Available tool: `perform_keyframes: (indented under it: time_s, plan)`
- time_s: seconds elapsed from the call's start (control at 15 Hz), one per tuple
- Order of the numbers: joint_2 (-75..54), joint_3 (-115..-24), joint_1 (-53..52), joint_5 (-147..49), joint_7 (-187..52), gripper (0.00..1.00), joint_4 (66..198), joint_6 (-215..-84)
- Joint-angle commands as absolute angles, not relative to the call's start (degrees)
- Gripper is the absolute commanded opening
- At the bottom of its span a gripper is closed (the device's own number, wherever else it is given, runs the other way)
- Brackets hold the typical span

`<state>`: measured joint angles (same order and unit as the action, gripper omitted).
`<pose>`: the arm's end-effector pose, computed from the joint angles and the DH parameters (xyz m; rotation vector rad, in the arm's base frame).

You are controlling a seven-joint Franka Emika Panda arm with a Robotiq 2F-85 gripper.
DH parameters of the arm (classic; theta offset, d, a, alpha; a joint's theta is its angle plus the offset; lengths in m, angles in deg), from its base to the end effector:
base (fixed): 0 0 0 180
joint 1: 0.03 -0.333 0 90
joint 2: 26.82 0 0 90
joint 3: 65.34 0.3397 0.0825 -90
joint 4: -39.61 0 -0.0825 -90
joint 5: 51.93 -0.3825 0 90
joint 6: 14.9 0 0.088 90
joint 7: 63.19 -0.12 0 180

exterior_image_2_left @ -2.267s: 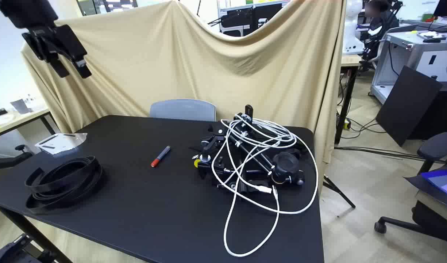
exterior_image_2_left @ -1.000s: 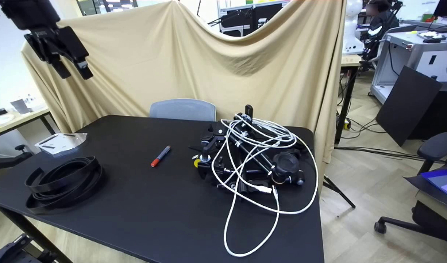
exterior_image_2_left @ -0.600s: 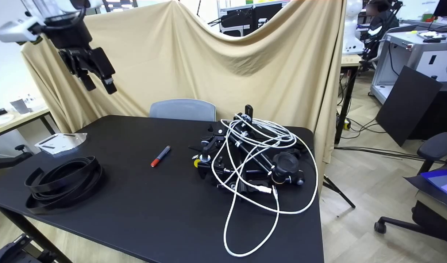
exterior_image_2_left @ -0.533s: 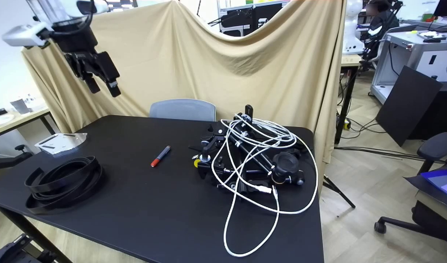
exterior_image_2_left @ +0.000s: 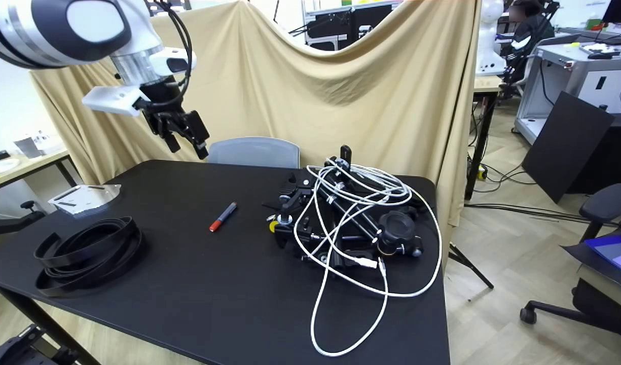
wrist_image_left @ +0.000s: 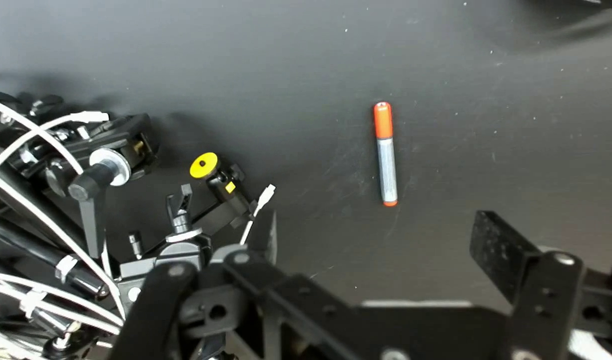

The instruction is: Pick up the pen from the table and move it slightly to the left.

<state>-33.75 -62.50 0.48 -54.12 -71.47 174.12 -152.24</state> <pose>0.5010 0.0213 0.4089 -3.0864 0.2003 -0.2596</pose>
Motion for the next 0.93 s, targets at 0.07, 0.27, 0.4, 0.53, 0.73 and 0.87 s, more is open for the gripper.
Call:
perform_keyframes:
  time_s: [0.07, 0.27, 0.4, 0.53, 0.73, 0.87]
  plan:
    - [-26.46, -62.34, -0.81, -54.07, -71.59, 1.0, 172.7, -162.11]
    - [-21.72, -61.77, -1.96, -57.71, -66.29, 1.0, 172.06, -164.56]
    - [-19.0, -60.98, -2.47, -59.24, -62.5, 1.0, 171.41, -163.98]
    - [-20.41, -61.4, -2.58, -57.78, -64.21, 1.0, 173.34, -164.41]
    - [-18.31, -61.23, -2.74, -57.77, -63.56, 1.0, 172.34, -164.35]
    - [-18.24, -61.24, -2.72, -57.77, -63.33, 1.0, 172.11, -164.26]
